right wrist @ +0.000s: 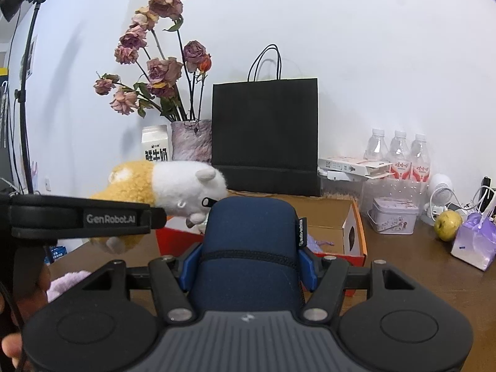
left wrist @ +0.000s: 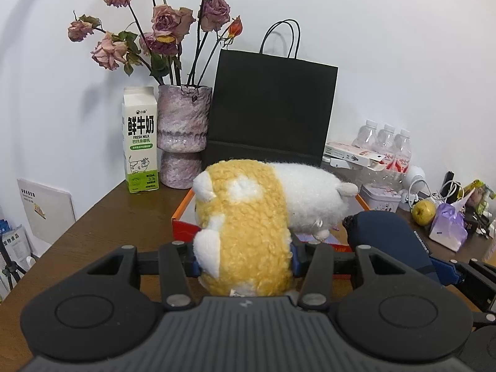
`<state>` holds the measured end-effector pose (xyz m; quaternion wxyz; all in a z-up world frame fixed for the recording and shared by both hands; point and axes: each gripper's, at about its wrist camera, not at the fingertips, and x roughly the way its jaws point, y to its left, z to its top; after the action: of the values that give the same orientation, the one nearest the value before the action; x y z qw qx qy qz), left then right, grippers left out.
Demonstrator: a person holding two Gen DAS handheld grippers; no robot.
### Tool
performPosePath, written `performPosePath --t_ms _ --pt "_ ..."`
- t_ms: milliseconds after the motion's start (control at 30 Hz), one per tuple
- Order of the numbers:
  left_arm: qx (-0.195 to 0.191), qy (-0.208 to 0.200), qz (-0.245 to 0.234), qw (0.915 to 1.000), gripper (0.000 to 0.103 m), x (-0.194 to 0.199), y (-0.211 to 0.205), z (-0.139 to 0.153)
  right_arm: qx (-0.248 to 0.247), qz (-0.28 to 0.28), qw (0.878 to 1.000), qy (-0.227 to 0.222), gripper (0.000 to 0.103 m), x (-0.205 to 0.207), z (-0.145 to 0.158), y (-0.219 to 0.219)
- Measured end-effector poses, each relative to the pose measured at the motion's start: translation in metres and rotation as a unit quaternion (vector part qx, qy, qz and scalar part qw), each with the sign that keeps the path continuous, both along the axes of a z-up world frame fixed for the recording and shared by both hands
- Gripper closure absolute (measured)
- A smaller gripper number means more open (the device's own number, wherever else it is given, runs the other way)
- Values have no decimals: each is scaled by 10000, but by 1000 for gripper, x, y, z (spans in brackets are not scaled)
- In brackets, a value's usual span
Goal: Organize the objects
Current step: 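Carry the plush toy and navy case with both grippers over the red box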
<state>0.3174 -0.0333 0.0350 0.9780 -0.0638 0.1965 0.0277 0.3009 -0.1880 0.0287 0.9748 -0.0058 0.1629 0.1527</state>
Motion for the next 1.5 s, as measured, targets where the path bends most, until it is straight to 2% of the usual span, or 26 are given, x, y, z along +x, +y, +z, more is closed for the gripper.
performPosePath --t_ms 667,1500 --pt "-352 69 335 9988 54 81 -1 5 303 -172 9993 106 42 81 5 -3" --pt "-339 345 423 9979 54 157 7 -11 406 -485 9973 382 41 178 -7 -17"
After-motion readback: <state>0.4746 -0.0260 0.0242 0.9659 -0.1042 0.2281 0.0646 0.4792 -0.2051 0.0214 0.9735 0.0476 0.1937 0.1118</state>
